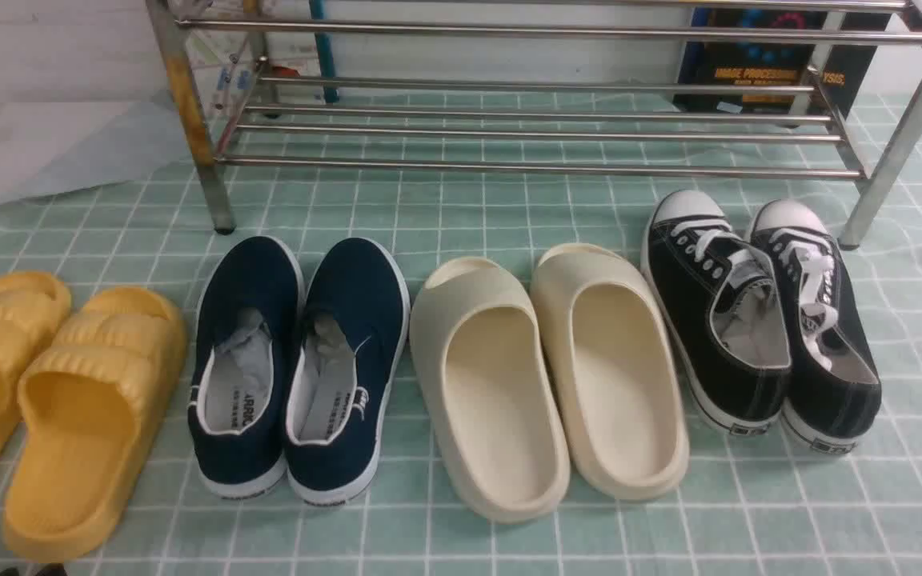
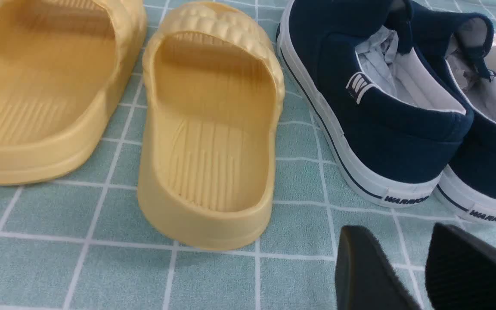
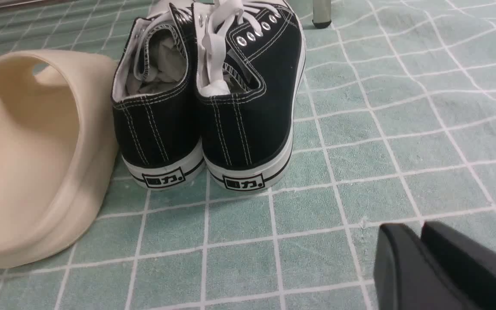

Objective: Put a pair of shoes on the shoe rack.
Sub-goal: Use the right arm to grab the shoe closest to it

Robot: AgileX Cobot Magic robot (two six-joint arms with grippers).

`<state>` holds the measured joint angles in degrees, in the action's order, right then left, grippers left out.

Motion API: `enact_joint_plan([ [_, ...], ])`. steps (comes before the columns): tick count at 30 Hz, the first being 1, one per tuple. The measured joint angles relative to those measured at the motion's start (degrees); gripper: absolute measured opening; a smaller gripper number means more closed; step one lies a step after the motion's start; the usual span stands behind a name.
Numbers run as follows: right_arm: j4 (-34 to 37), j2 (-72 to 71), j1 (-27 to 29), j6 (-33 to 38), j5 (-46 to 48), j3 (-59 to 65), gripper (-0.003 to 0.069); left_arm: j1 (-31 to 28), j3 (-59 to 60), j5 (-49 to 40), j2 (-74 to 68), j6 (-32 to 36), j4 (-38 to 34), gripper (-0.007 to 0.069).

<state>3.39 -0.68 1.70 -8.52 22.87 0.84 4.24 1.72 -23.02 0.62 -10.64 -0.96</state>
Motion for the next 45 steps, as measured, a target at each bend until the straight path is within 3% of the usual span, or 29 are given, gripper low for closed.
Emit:
enact_joint_plan([
  [14,-0.30,0.00,0.00,0.00,0.00,0.00,0.0121,0.00,0.00,0.00,0.00,0.00,0.00,0.0239],
  [31,-6.01,0.00,0.00,0.00,-1.87,0.11,0.0132,0.00,0.00,0.00,0.00,0.00,0.00,0.0239],
  [36,-7.10,0.00,0.00,0.00,-8.67,0.69,0.0141,0.00,0.00,0.00,0.00,0.00,0.00,0.0239],
  [40,-9.80,0.00,0.00,-0.97,-26.15,0.69,0.0146,0.00,0.00,0.00,0.00,0.00,0.04,0.0239],
  [45,-10.28,0.00,0.00,-9.50,-41.49,0.69,0.0151,0.00,0.00,0.00,0.00,0.00,0.04,0.0239],
])
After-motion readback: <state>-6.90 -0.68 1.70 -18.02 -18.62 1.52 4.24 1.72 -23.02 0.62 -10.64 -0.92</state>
